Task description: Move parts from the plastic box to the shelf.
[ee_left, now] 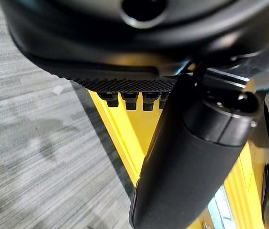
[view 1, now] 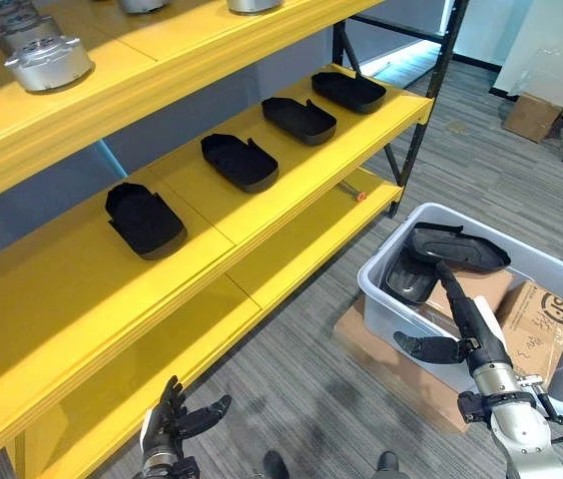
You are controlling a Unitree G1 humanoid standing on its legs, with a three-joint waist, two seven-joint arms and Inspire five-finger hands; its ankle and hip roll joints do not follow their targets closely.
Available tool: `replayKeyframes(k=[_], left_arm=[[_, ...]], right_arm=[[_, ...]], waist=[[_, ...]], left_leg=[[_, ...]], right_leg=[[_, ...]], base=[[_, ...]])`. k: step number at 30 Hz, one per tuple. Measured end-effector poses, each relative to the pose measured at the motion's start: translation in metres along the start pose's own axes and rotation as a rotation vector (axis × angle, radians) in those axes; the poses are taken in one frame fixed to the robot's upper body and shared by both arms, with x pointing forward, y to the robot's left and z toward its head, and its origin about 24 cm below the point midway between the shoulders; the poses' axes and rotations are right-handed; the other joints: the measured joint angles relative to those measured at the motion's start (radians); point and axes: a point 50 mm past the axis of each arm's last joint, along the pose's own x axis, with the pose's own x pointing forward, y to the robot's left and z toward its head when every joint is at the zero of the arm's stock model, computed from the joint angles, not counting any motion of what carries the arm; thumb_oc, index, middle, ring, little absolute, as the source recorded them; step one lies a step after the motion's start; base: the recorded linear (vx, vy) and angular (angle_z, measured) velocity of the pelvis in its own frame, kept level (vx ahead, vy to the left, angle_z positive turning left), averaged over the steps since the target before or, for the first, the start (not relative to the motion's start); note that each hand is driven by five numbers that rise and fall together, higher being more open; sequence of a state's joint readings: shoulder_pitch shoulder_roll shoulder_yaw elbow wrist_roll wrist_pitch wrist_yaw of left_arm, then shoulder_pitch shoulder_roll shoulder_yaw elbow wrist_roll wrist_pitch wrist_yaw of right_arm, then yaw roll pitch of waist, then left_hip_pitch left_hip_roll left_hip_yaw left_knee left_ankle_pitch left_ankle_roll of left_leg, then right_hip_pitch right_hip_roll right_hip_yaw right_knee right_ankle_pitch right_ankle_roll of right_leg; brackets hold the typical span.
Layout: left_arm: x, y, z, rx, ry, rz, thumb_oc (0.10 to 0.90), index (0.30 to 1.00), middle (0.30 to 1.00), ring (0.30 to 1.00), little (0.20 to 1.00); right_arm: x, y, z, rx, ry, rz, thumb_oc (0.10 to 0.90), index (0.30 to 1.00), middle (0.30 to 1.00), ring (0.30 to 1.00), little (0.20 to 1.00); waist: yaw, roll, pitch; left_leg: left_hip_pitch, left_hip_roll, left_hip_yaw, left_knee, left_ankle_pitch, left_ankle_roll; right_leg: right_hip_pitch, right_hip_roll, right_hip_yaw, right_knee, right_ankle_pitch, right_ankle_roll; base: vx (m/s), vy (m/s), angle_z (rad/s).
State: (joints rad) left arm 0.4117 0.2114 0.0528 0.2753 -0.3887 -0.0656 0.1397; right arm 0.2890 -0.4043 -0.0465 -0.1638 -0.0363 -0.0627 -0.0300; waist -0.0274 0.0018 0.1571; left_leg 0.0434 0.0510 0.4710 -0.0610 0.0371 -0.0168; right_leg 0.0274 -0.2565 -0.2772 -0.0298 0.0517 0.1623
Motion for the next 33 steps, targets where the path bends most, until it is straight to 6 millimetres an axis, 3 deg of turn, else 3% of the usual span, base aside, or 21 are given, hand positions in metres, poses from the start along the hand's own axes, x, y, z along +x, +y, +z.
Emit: replayKeyframes(k=[7,19,22,23,24,26,27,28,29,30,31,33], left_arm=[[-0.002,0.000,-0.002,0.009,0.007,-0.023,0.900,1.000,1.000,1.000,1.000],[-0.001,-0.014,-0.002,0.020,0.011,-0.092,0.900,1.000,1.000,1.000,1.000],[0.000,-0.015,-0.001,0.018,0.007,-0.094,0.900,1.000,1.000,1.000,1.000],[0.002,-0.015,0.000,0.018,0.001,-0.093,0.900,1.000,1.000,1.000,1.000],[0.002,-0.011,0.002,0.025,-0.001,-0.081,0.900,1.000,1.000,1.000,1.000],[0.003,-0.003,0.003,0.042,-0.006,-0.060,0.900,1.000,1.000,1.000,1.000],[0.000,0.002,-0.001,0.047,0.015,-0.043,0.900,1.000,1.000,1.000,1.000],[-0.002,0.002,-0.005,0.049,0.028,-0.047,0.900,1.000,1.000,1.000,1.000],[-0.001,-0.011,-0.005,0.025,0.025,-0.082,0.900,1.000,1.000,1.000,1.000],[-0.001,-0.016,-0.006,0.004,0.024,-0.087,0.900,1.000,1.000,1.000,1.000],[0.000,-0.026,-0.005,-0.029,0.016,-0.098,0.900,1.000,1.000,1.000,1.000],[0.000,-0.028,-0.007,-0.033,0.023,-0.101,0.900,1.000,1.000,1.000,1.000]], right_arm=[[-0.008,0.000,-0.008,0.004,0.038,0.000,0.900,1.000,1.000,1.000,1.000],[-0.014,-0.003,-0.012,-0.002,0.062,-0.016,0.900,1.000,1.000,1.000,1.000],[-0.014,-0.003,-0.013,-0.001,0.061,-0.022,0.900,1.000,1.000,1.000,1.000],[-0.014,-0.003,-0.014,-0.003,0.065,-0.023,0.900,1.000,1.000,1.000,1.000],[-0.015,-0.001,-0.016,0.002,0.076,-0.014,0.900,1.000,1.000,1.000,1.000],[-0.014,0.002,-0.019,0.024,0.076,-0.016,0.900,1.000,1.000,1.000,1.000],[-0.014,0.000,-0.018,0.024,0.071,-0.024,0.900,1.000,1.000,1.000,1.000],[-0.014,-0.005,-0.016,0.009,0.058,-0.044,0.900,1.000,1.000,1.000,1.000],[-0.014,-0.023,-0.015,-0.014,0.050,-0.121,0.900,1.000,1.000,1.000,1.000],[-0.015,-0.028,-0.015,-0.023,0.051,-0.143,0.900,1.000,1.000,1.000,1.000],[-0.014,-0.034,-0.014,-0.038,0.048,-0.162,0.900,1.000,1.000,1.000,1.000],[-0.014,-0.033,-0.015,-0.037,0.052,-0.159,0.900,1.000,1.000,1.000,1.000]], waist=[[-0.051,-0.022,-0.037],[-0.078,0.011,-0.059],[-0.080,0.010,-0.059],[-0.082,0.010,-0.058],[-0.076,0.001,-0.053],[-0.044,-0.034,-0.047],[-0.029,-0.044,-0.047],[-0.024,-0.052,-0.041],[-0.029,-0.034,-0.026],[-0.026,-0.023,-0.017],[-0.021,-0.012,-0.007],[-0.025,0.006,0.005]], left_leg=[[0.003,0.002,0.050,-0.013,0.008,-0.001],[0.016,0.076,0.052,-0.016,0.036,-0.044],[0.026,0.107,0.066,-0.006,0.039,-0.051],[0.025,0.129,0.070,0.019,0.034,-0.058],[0.022,0.179,0.063,0.100,0.024,-0.071],[-0.030,0.246,-0.041,0.310,0.034,-0.075],[-0.056,0.267,-0.108,0.395,0.056,-0.053],[-0.089,0.275,-0.178,0.449,0.072,-0.051],[-0.165,0.225,-0.290,0.517,0.023,-0.053],[-0.187,0.187,-0.299,0.512,-0.004,-0.058],[-0.201,0.127,-0.351,0.414,-0.044,-0.044],[-0.221,0.134,-0.315,0.288,-0.032,-0.058]], right_leg=[[-0.013,0.008,0.051,-0.062,0.048,0.001],[-0.008,0.085,0.070,-0.063,0.037,-0.031],[-0.004,0.110,0.075,-0.058,0.027,-0.043],[-0.004,0.124,0.076,-0.046,0.015,-0.061],[-0.027,0.151,0.088,0.039,-0.038,-0.097],[-0.069,0.175,0.122,0.154,-0.103,-0.146],[-0.063,0.185,0.154,0.164,-0.110,-0.162],[-0.060,0.195,0.164,0.160,-0.109,-0.174],[-0.061,0.198,0.183,0.140,-0.098,-0.199],[-0.062,0.196,0.189,0.133,-0.075,-0.207],[-0.074,0.185,0.206,0.118,-0.081,-0.206],[-0.067,0.200,0.208,0.098,-0.075,-0.212]], base=[[0.00,-0.116,-0.25],[0.01,-0.176,-0.05],[0.02,-0.282,-0.16],[0.07,-0.494,-0.31],[0.09,-0.475,-0.42],[0.04,-0.251,-0.82],[0.02,-0.086,-1.02],[0.02,-0.008,-0.72],[0.09,0.044,-0.44],[0.14,0.116,-0.29],[0.23,0.123,-0.29],[0.17,0.120,-0.16]])
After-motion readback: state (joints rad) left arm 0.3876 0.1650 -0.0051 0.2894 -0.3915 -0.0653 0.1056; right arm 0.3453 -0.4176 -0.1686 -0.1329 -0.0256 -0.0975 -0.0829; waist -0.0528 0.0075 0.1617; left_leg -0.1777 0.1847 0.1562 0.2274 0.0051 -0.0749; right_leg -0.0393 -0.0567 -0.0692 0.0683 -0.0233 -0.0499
